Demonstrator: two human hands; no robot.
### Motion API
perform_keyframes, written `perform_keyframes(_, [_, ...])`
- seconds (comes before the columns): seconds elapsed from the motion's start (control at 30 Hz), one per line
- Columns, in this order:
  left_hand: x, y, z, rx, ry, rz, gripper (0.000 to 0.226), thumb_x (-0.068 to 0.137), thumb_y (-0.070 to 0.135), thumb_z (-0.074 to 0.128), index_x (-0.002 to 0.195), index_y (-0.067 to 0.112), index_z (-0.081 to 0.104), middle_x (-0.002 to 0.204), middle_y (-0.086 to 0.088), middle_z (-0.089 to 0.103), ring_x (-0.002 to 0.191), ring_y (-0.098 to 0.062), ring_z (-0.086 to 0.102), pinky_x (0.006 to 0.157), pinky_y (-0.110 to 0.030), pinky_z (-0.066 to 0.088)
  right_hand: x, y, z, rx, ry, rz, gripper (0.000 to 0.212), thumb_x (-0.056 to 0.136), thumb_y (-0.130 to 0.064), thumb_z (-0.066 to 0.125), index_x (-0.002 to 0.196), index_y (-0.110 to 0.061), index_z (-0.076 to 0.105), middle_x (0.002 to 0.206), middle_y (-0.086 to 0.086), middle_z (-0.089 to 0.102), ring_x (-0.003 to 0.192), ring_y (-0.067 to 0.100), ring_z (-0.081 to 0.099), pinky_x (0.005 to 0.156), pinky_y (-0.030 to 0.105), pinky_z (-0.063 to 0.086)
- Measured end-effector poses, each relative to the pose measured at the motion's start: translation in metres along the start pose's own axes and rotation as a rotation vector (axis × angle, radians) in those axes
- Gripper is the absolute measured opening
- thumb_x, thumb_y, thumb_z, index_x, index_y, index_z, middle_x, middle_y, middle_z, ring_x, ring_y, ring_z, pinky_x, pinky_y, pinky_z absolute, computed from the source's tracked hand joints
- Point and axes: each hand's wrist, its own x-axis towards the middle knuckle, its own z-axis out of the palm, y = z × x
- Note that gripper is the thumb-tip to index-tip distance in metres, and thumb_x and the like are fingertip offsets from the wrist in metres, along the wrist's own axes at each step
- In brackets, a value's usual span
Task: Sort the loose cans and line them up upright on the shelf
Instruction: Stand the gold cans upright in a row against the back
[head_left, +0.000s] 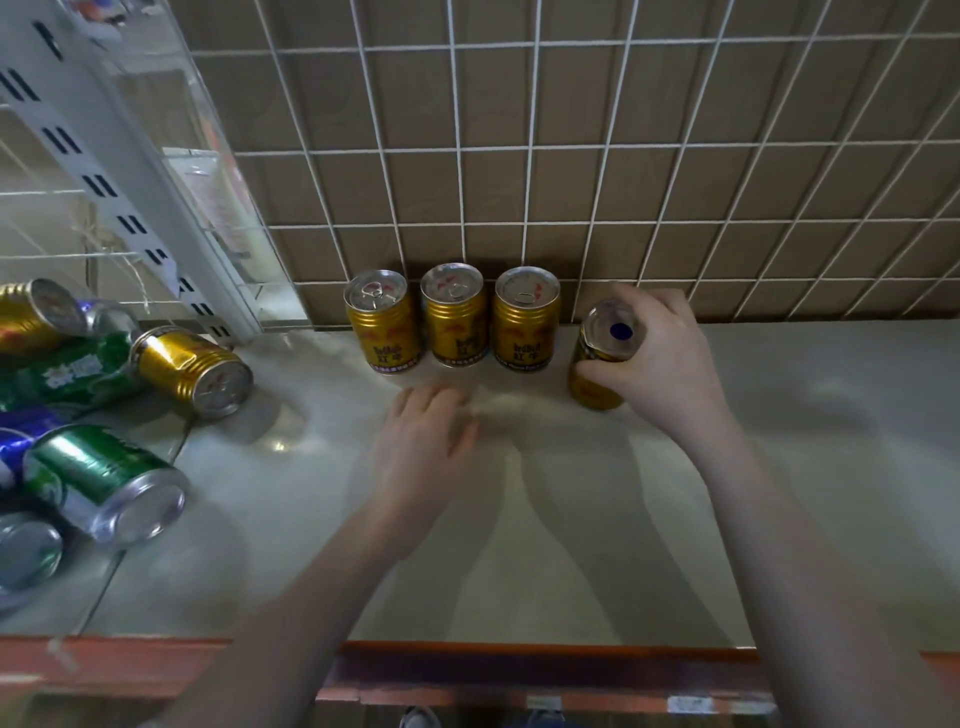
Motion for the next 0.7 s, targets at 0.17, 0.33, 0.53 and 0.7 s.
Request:
perform_keyframes(0.17, [-0.005, 0.002, 0.010, 0.066, -0.068, -0.070, 0.037, 0.094, 0.034, 0.048, 0.129, 0.021, 0.053, 0.139, -0.001, 0.046, 0.129, -0.021, 0.036, 0.104, -0.034, 0.032, 0.015, 0.004, -0.007, -0.058, -0.038, -0.026, 0.080, 0.065, -0.024, 0.083, 0.136, -0.015, 0.048, 0.128, 0.010, 0.049, 0.117, 0.027, 0.048, 0.097, 0.031, 0.037])
perform_keyframes(0.33, [-0.006, 0.001, 0.013, 0.093, -0.052, -0.062, 0.038, 0.095, 0.037, 0.046, 0.129, 0.022, 0.053, 0.138, 0.000, 0.047, 0.130, -0.021, 0.036, 0.105, -0.033, 0.031, 0.035, 0.009, -0.019, -0.113, -0.163, -0.005, 0.082, 0.068, -0.028, 0.082, 0.139, -0.016, 0.044, 0.129, 0.016, 0.047, 0.115, 0.032, 0.049, 0.094, 0.031, 0.037])
perform_keyframes(0.53, [-0.006, 0.001, 0.014, 0.104, -0.047, -0.059, 0.037, 0.094, 0.036, 0.048, 0.128, 0.022, 0.054, 0.135, -0.002, 0.049, 0.128, -0.023, 0.039, 0.104, -0.035, 0.033, 0.048, 0.012, -0.042, -0.209, -0.440, -0.029, 0.079, 0.067, -0.022, 0.079, 0.138, -0.024, 0.043, 0.125, 0.011, 0.040, 0.105, 0.027, 0.049, 0.085, 0.029, 0.041])
perform_keyframes(0.7, [-0.008, 0.001, 0.014, 0.102, -0.054, -0.069, 0.037, 0.094, 0.035, 0.048, 0.129, 0.022, 0.053, 0.138, -0.001, 0.047, 0.130, -0.023, 0.037, 0.104, -0.035, 0.032, 0.038, 0.022, -0.058, -0.296, -0.384, -0.078, 0.059, 0.058, -0.027, 0.082, 0.111, -0.028, 0.055, 0.107, 0.004, 0.051, 0.092, 0.024, 0.053, 0.076, 0.033, 0.046])
